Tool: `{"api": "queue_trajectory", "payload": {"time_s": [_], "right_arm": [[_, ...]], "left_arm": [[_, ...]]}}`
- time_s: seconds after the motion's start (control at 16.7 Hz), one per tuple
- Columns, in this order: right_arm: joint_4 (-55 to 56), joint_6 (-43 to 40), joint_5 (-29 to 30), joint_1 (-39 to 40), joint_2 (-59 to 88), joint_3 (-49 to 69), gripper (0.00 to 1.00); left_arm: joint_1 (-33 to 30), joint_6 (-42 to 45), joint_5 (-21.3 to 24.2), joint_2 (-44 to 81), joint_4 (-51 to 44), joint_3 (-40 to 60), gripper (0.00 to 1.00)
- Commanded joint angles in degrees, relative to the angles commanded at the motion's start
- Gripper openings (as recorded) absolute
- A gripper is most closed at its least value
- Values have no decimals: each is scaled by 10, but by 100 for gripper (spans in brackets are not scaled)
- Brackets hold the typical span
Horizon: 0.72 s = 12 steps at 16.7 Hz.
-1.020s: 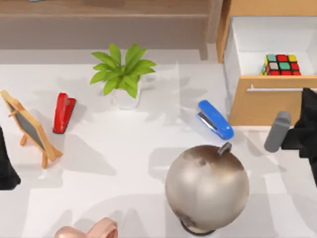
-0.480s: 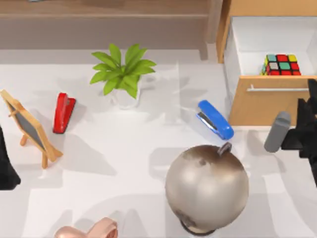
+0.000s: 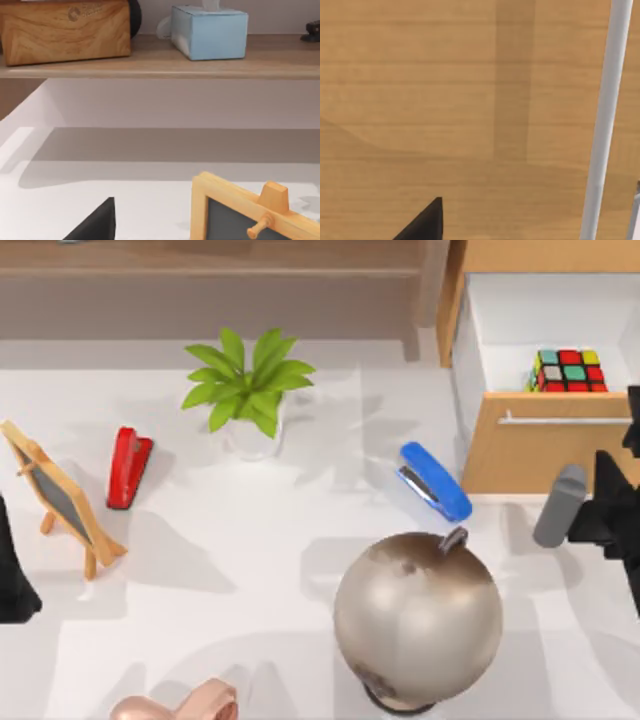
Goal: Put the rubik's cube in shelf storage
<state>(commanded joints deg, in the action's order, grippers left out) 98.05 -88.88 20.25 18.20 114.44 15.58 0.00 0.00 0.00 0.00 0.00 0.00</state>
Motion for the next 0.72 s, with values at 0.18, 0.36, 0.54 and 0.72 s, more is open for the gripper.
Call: {"api": "queue_trajectory", "payload": {"time_s": [0.18,0.36,0.54,0.72], "right_arm": [[2,0,1,1,0,-1,100],[19,0,9,9,-2,-20,100],[36,0,17,17,-4,-40,100],[37,0,18,18,-5,-42,100]], "left_arm": [[0,0,0,0,0,0,100],[0,0,0,0,0,0,100],[0,0,0,0,0,0,100],[0,0,0,0,0,0,100]]}}
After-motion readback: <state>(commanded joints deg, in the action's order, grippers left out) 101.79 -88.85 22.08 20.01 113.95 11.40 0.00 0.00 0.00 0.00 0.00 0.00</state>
